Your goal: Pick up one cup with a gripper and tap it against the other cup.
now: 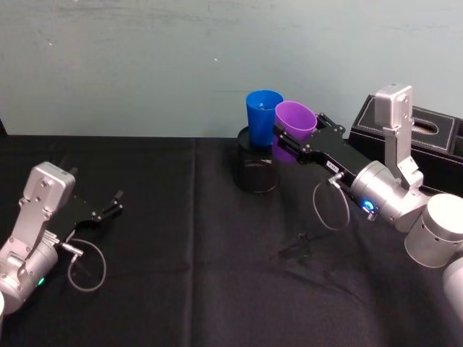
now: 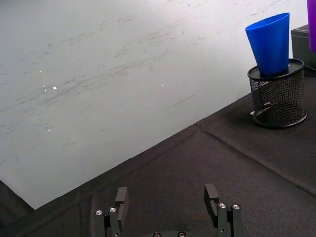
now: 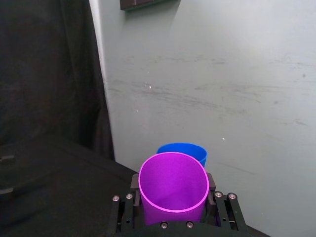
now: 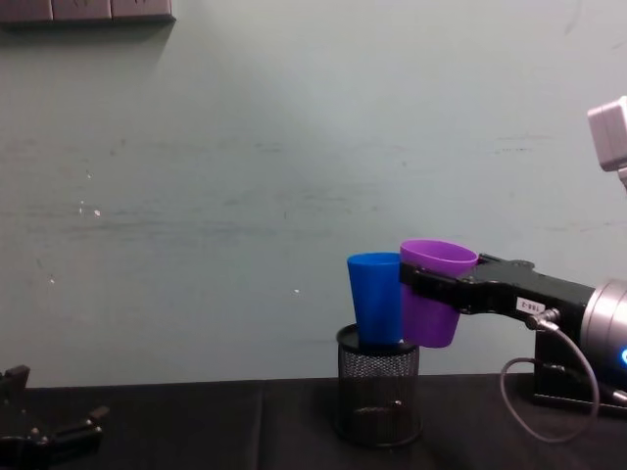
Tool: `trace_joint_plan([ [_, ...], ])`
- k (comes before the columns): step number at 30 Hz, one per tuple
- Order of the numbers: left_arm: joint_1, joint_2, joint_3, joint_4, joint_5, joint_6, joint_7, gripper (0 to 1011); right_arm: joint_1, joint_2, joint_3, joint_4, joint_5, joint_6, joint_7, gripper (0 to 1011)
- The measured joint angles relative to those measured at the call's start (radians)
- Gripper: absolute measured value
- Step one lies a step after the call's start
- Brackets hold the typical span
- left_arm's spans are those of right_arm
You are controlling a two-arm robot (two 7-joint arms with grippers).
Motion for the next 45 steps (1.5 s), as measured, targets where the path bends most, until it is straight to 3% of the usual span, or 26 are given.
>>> trace_joint_plan([
  [45,0.000,0.000,0.000,0.000,0.000,0.000,0.000,1011,0.006,-0.004,0.000,0.009,0.000,-0.004,0.002,732],
])
